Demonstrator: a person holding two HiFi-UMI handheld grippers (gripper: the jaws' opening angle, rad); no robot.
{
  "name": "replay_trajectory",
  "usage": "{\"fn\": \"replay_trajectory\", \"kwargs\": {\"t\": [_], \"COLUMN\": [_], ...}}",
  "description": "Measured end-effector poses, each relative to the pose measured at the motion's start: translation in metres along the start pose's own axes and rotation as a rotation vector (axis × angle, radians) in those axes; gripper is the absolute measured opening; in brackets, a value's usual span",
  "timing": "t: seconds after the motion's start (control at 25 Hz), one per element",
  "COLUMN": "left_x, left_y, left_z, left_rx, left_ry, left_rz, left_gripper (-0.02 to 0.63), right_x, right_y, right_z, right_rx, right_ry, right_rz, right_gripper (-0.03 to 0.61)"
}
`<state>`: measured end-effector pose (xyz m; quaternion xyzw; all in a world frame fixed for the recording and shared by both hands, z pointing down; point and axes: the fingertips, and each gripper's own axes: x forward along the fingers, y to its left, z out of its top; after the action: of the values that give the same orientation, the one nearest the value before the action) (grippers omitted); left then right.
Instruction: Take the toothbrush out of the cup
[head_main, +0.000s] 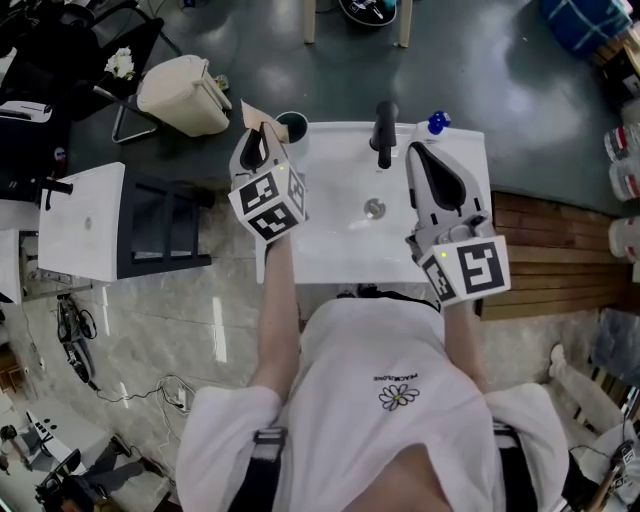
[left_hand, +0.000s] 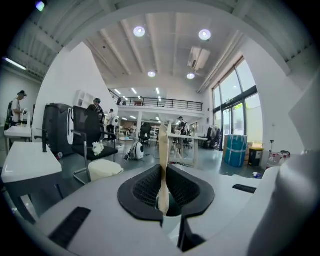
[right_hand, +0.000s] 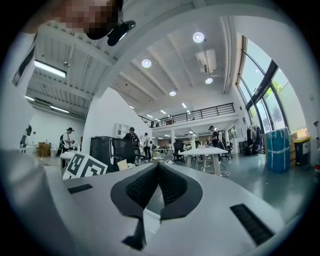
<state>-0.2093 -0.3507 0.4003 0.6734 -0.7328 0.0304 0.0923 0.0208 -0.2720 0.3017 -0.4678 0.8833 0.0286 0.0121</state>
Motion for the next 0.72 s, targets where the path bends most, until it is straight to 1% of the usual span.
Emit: {"fn": "replay_trajectory", "kwargs": {"t": [0.12,0.2,0.52,0.72], "left_x": [-0.016,-0.028,-0.085,-0.121], "left_y": [-0.007,-0.011,-0.031,-0.042], "left_z": [0.028,0.047,0.116,0.138], "left_rx": [0.062,0.084,0.082,0.097], "left_ry": [-0.063,-0.109,-0.295,-0.37], "left_rz": [-0.01,-0.02,-0.084,-0.097], "left_gripper": [0.044,0.044,0.044,0.043], "right_x": [0.0,0.0,-0.004,-0.009], "right_y": [0.006,0.01,0.02,0.02], "right_z": [0.006,0.01,0.027,0.038], "right_rx": [0.004,-0.002,-0.044,-0.065], "right_ry": [-0.021,-0.036,-0.089,-0.125], "right_rz": [0.016,0.027,0.038,0.024], "right_gripper": [0.011,0.011,0.011,0.011]}}
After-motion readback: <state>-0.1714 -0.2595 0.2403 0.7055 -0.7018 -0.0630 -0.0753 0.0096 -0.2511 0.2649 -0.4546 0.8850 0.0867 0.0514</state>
